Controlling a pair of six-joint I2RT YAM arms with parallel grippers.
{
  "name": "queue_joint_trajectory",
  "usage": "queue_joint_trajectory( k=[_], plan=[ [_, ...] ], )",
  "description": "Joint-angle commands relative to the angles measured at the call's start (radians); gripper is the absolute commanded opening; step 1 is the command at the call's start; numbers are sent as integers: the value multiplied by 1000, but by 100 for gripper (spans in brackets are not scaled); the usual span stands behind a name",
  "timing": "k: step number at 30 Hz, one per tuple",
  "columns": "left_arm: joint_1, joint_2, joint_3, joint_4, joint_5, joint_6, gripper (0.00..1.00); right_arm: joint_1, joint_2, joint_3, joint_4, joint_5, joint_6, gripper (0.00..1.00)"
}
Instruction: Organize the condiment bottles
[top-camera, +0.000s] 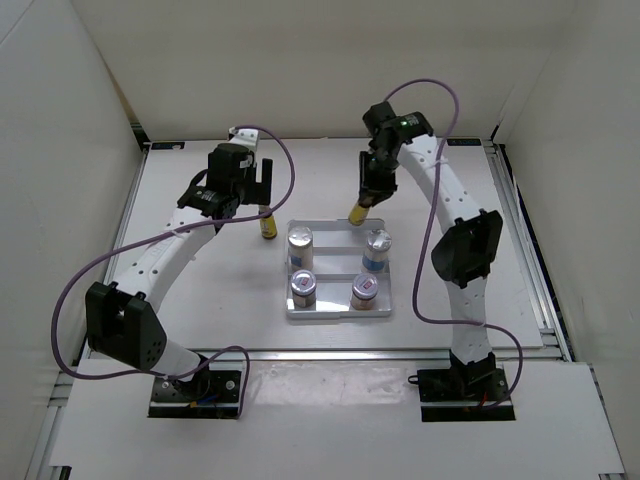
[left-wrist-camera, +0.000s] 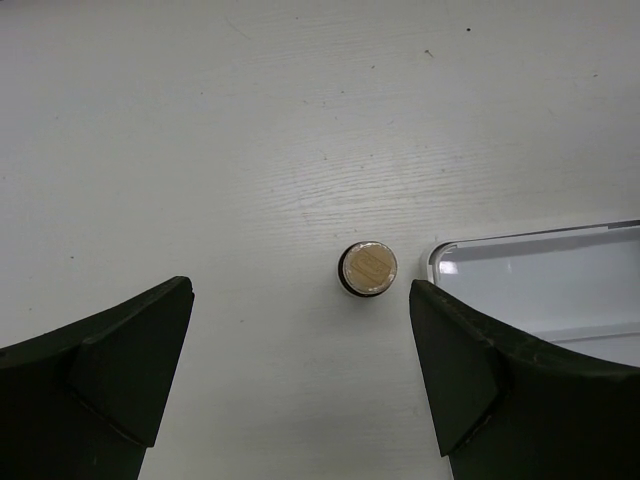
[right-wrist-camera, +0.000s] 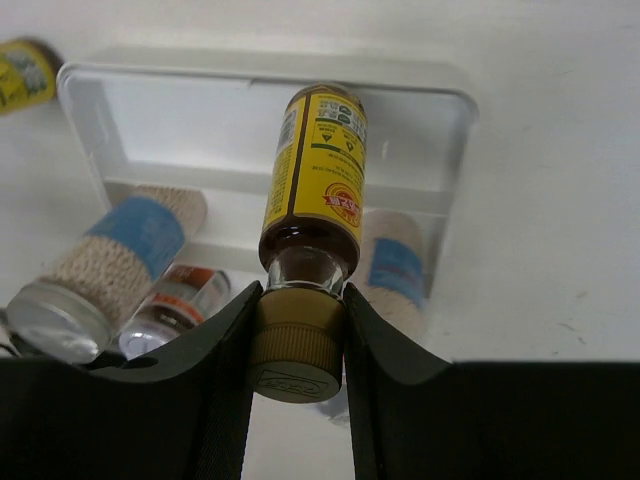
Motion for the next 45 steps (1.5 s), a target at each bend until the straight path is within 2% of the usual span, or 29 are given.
queue_joint_trajectory(
  k=[1,9,15,26,29,30,34,37,38,41,45],
  plan=[
    [7,-57,-2,32,-44,22,100,36,-54,-1,-283,-57,10,0],
    [7,-66,-20,43,-45,32,100,67,-64,-95,-283,-57,21,0],
    [7,-75,-40,53,-45,22,100,76,-73,-173,-283,13,41,0],
    [7,-84,-49,63,-45,13,100,67,-64,-184,-283,78,41,0],
    [7,-75,-40,63,-45,4,100,67,-46,-184,-283,78,41,5],
    [7,-75,-40,63,-45,-5,100,67,-37,-184,-283,78,41,8],
    [7,-57,-19,63,-32,-14,100,67,-37,-175,-283,58,29,40],
    [7,-57,-8,63,-32,-14,100,67,-56,-164,-260,58,29,57],
    [7,-46,1,63,-32,-14,100,67,-66,-155,-244,58,29,68],
    [7,-37,1,63,-22,-14,100,67,-66,-107,-244,58,29,81],
    [7,-27,12,63,-12,-24,100,67,-89,-70,-212,47,29,92]
  ],
)
